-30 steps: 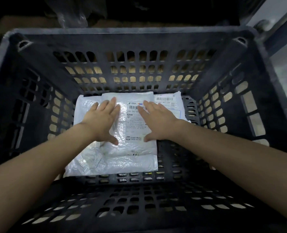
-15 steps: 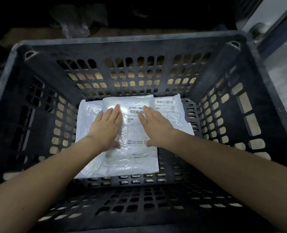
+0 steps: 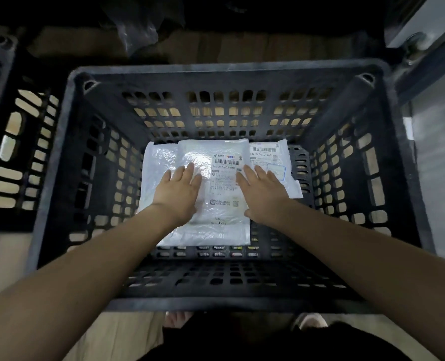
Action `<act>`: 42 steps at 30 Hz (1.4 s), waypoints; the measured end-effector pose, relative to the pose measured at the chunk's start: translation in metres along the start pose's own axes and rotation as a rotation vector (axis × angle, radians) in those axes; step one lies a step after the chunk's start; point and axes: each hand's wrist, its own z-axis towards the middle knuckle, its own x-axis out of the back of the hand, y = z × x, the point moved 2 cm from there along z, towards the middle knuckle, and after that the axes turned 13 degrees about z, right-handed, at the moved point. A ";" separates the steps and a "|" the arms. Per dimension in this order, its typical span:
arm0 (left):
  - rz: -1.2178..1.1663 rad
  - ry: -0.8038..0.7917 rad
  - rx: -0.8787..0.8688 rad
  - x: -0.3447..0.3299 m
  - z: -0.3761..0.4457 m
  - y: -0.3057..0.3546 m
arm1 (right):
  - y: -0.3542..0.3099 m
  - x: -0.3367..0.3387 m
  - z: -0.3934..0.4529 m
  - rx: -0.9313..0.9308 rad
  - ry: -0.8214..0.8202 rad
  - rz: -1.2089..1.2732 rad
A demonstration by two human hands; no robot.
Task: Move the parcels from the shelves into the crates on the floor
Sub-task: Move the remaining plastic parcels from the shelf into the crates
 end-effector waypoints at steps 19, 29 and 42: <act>-0.440 0.221 0.310 0.364 -0.332 -0.193 | -0.118 0.407 -0.306 0.059 0.209 0.254; -0.525 0.422 0.597 0.482 -0.496 -0.237 | -0.165 0.539 -0.460 0.210 0.475 0.334; -0.661 0.561 0.662 0.509 -0.510 -0.304 | -0.200 0.611 -0.465 0.243 0.595 0.286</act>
